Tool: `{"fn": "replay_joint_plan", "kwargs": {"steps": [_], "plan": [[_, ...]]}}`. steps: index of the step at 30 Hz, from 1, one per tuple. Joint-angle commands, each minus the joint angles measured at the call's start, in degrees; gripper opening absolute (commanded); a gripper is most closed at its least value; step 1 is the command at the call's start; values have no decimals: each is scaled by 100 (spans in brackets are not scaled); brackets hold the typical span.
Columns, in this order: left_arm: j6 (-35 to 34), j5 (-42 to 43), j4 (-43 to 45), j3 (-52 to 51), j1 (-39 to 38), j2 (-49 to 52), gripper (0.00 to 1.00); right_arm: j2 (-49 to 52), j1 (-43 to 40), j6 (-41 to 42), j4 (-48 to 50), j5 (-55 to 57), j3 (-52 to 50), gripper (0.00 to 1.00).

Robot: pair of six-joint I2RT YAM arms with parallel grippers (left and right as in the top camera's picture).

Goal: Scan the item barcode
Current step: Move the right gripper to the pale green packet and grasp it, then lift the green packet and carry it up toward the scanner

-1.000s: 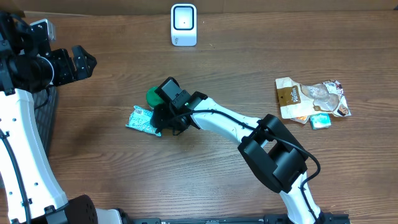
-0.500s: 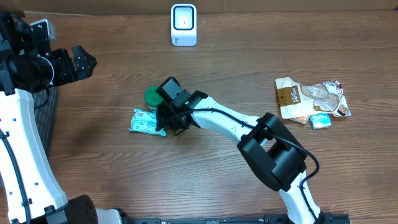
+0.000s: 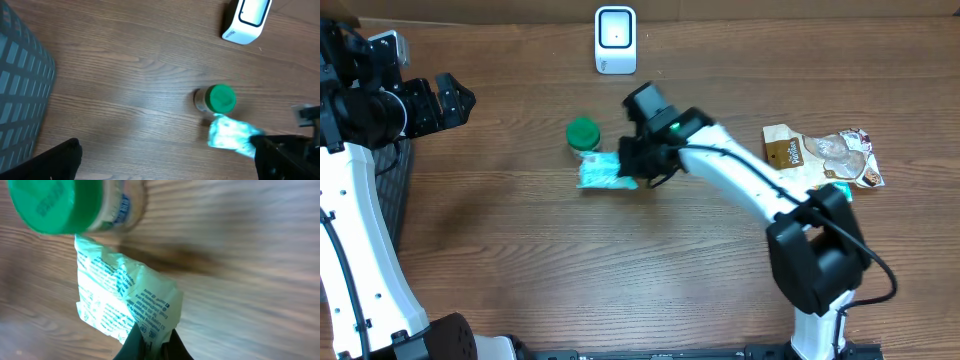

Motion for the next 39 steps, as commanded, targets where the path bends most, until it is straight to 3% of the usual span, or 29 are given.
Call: {"fn": "replay_joint_plan", "kwargs": {"steps": [1, 9, 13, 21, 27, 39], "plan": [[87, 9, 15, 24, -37, 7, 100, -74, -278, -1322, -160, 46, 13, 4], [85, 9, 15, 24, -39, 7, 100, 184, -717, -2702, -396, -328, 7, 4], [85, 9, 15, 24, -37, 7, 100, 455, -890, -2874, -356, -592, 7, 8], [87, 9, 15, 24, -39, 7, 100, 872, -1182, -2645, -337, -1193, 7, 34], [87, 9, 15, 24, -39, 7, 99, 901, -1429, -2524, -363, -1961, 7, 47], [85, 9, 15, 24, -37, 7, 100, 1510, -1150, -2153, -396, -2072, 7, 44]]}}
